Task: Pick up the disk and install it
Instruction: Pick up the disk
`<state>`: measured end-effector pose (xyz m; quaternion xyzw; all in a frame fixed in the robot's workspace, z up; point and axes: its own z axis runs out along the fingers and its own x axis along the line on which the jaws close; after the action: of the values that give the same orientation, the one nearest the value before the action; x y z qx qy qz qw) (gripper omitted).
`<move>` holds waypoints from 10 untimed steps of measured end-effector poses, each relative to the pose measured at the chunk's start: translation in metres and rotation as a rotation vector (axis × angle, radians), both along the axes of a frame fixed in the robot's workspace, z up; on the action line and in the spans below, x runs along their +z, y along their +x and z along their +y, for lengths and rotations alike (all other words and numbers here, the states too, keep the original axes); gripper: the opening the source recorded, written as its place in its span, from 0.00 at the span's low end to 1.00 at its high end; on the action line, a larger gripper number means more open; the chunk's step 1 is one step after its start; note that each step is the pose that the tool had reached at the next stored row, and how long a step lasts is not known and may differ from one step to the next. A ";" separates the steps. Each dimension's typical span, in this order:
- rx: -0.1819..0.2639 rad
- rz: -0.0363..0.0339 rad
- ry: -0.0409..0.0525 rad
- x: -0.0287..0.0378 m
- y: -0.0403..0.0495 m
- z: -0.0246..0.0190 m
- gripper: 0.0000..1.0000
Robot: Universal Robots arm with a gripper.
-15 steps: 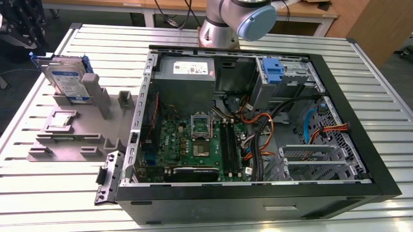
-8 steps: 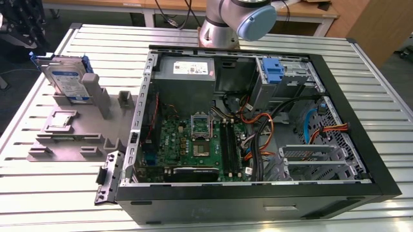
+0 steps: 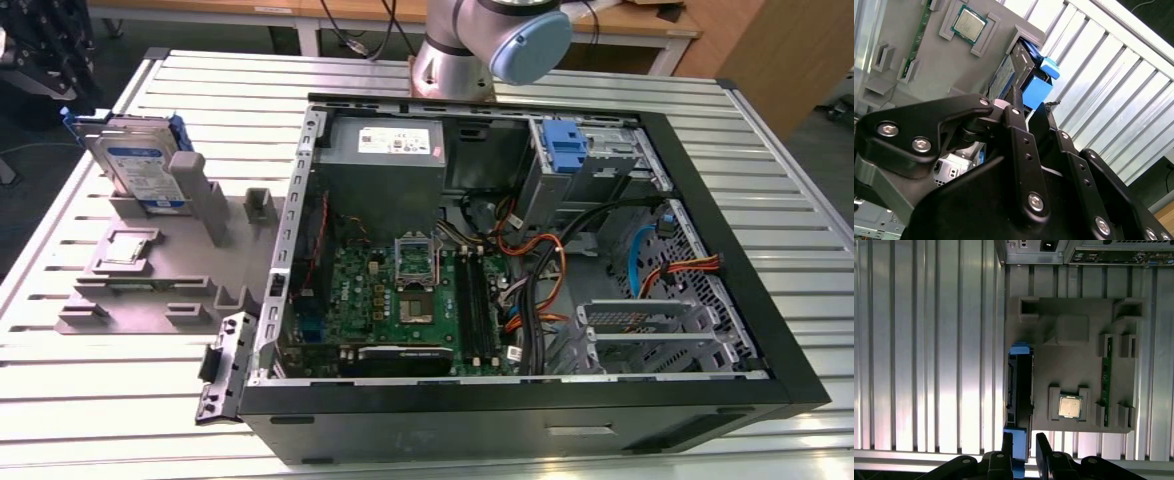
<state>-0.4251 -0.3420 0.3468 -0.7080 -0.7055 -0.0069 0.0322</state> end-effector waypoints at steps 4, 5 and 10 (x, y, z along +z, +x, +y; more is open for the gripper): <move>0.004 0.0000 0.0000 -0.0008 -0.0018 0.0001 0.32; 0.006 -0.0001 0.0000 -0.0008 -0.0020 0.0001 0.32; 0.007 0.0001 0.0000 -0.0008 -0.0020 0.0001 0.32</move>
<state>-0.4271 -0.3419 0.3460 -0.7056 -0.7078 -0.0068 0.0322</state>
